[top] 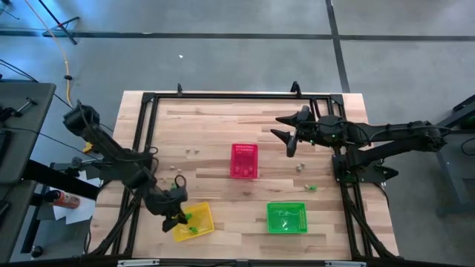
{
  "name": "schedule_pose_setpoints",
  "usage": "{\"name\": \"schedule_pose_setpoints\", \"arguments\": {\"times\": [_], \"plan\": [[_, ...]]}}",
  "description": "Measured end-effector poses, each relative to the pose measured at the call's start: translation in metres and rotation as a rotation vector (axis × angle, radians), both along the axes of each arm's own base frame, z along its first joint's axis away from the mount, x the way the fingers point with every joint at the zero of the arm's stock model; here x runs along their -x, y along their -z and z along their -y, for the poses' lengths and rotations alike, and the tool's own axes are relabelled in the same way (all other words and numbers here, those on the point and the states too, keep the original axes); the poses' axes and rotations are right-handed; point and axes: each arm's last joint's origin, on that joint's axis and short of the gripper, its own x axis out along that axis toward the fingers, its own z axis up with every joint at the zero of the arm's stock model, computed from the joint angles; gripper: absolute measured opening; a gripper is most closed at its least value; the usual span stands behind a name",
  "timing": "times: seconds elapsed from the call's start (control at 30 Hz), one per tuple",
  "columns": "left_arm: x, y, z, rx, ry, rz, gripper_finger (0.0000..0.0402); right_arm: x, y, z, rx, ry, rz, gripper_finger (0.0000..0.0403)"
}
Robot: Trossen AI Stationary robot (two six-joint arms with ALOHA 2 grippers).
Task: Sort Halloween decoration
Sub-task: Put the top right green skeleton toy into the yellow bin
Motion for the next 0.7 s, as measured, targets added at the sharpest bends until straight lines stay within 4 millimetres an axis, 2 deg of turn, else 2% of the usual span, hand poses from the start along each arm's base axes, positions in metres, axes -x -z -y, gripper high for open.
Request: {"name": "schedule_pose_setpoints", "arguments": {"times": [0.3,0.4,0.6,0.7], "plan": [[-0.014,0.023,0.001,0.016,-0.050,-0.015,0.0010,0.001,0.003,0.001,0.005,0.049,-0.026,0.0232],[-0.019,0.027,0.002,-0.035,0.002,-0.053,0.0010,0.001,0.004,0.002,0.008,0.059,-0.035,0.0232],[-0.037,0.015,0.015,-0.242,0.202,-0.117,0.0008,0.002,0.004,0.002,-0.008,0.094,-0.031,0.0232],[-0.043,0.020,0.019,-0.318,0.249,-0.166,0.0008,0.002,0.005,0.002,-0.007,0.096,-0.040,0.0232]]}}
